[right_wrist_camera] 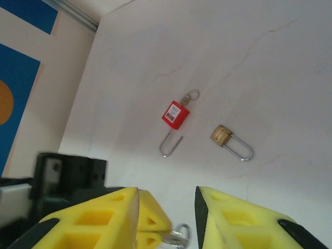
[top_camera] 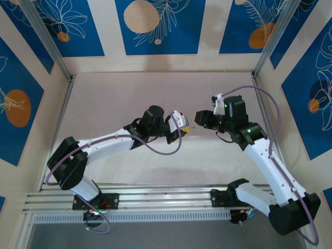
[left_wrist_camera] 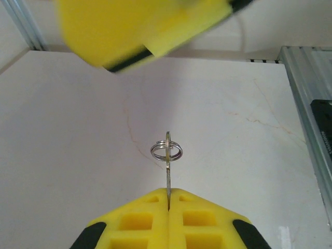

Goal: Unlock with the key

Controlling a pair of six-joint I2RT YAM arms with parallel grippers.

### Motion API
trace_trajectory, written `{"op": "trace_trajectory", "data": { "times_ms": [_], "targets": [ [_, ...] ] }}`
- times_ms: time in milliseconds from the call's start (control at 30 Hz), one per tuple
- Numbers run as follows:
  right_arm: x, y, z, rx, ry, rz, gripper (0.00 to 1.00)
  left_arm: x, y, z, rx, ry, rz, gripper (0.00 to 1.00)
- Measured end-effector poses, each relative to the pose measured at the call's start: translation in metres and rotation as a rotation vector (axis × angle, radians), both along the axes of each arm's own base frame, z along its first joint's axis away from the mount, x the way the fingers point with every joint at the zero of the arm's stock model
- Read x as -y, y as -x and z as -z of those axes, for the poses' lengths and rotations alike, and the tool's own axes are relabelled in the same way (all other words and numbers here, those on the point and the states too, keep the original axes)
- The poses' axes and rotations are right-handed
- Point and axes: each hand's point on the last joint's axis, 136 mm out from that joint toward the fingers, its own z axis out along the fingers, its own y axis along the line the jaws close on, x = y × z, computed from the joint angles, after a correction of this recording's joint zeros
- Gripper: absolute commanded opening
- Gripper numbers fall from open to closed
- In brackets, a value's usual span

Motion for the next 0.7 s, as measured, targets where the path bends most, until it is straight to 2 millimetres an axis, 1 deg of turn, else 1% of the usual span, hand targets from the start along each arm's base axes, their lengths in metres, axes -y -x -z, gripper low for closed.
{"op": "trace_trajectory", "data": {
  "times_ms": [33,100,167,200,267,367,433,500,567,700],
  "targets": [
    [0.004,0.002,0.006,0.035,-0.012,-0.004,0.42,0.001,-0.002,-0.004,-0.008,-0.006,0.012,0.0],
    [0.012,0.005,0.021,0.083,-0.05,-0.002,0.42,-0.001,-0.007,-0.013,-0.025,-0.01,0.029,0.0],
    [0.018,0.006,0.033,0.128,-0.088,0.0,0.45,-0.005,-0.011,-0.018,-0.044,-0.015,0.034,0.0],
    [0.02,0.007,0.038,0.152,-0.107,0.0,0.46,-0.008,-0.014,-0.02,-0.054,-0.02,0.039,0.0],
    [0.022,0.01,0.042,0.2,-0.14,-0.018,0.47,-0.014,-0.016,-0.022,-0.079,-0.036,0.049,0.0],
    [0.015,0.016,0.032,0.294,-0.185,-0.09,0.48,-0.017,-0.019,-0.023,-0.124,-0.057,0.071,0.0],
    [0.009,0.02,0.023,0.349,-0.207,-0.139,0.47,-0.018,-0.017,-0.022,-0.145,-0.068,0.089,0.0],
    [0.005,0.024,0.012,0.402,-0.22,-0.18,0.4,-0.02,-0.013,-0.021,-0.168,-0.077,0.106,0.0],
    [0.003,0.027,0.005,0.435,-0.227,-0.207,0.34,-0.021,-0.008,-0.021,-0.19,-0.079,0.125,0.0],
    [-0.002,0.032,-0.002,0.47,-0.236,-0.246,0.28,-0.019,-0.003,-0.022,-0.221,-0.074,0.156,0.0]
  ]
}}
